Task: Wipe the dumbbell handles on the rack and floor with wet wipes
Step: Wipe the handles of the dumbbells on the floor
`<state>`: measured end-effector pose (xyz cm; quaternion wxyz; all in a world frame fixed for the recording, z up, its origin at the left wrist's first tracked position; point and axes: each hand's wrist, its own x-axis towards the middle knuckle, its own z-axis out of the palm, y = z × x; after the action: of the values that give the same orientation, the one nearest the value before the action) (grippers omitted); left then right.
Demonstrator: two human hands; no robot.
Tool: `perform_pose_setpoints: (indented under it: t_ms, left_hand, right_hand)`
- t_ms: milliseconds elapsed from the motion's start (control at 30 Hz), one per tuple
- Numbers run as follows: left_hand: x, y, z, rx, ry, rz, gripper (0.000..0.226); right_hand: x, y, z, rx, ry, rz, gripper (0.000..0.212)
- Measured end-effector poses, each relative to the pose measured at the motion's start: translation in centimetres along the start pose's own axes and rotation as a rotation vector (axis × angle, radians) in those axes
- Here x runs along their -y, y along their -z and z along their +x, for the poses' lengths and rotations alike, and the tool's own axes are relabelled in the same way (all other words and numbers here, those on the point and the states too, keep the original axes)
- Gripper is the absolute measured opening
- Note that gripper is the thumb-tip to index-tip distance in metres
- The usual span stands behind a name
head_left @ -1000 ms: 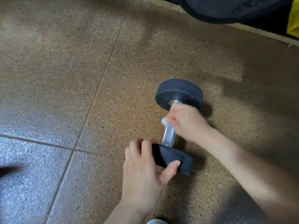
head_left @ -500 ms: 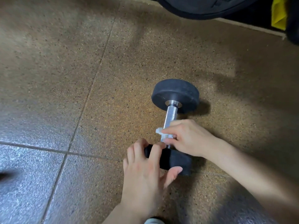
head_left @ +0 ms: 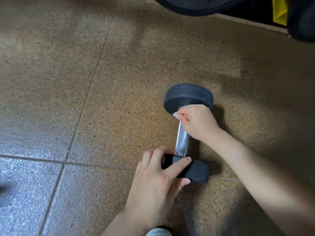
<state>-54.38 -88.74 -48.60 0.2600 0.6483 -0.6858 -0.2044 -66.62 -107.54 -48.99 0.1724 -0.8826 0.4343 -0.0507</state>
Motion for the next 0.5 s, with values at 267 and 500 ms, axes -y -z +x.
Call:
perform_pose_setpoints:
  t_ms: [267, 500]
  left_hand:
    - [-1.4, -0.9, 1.4, 0.111, -0.173, 0.086, 0.036]
    - [-2.7, -1.6, 1.6, 0.111, -0.286, 0.059, 0.032]
  right_hand:
    - [-2.2, 0.5, -1.5, -0.013, -0.12, 0.026, 0.022]
    - [-1.9, 1.1, -4.5, 0.218, -0.133, 0.14, 0.011]
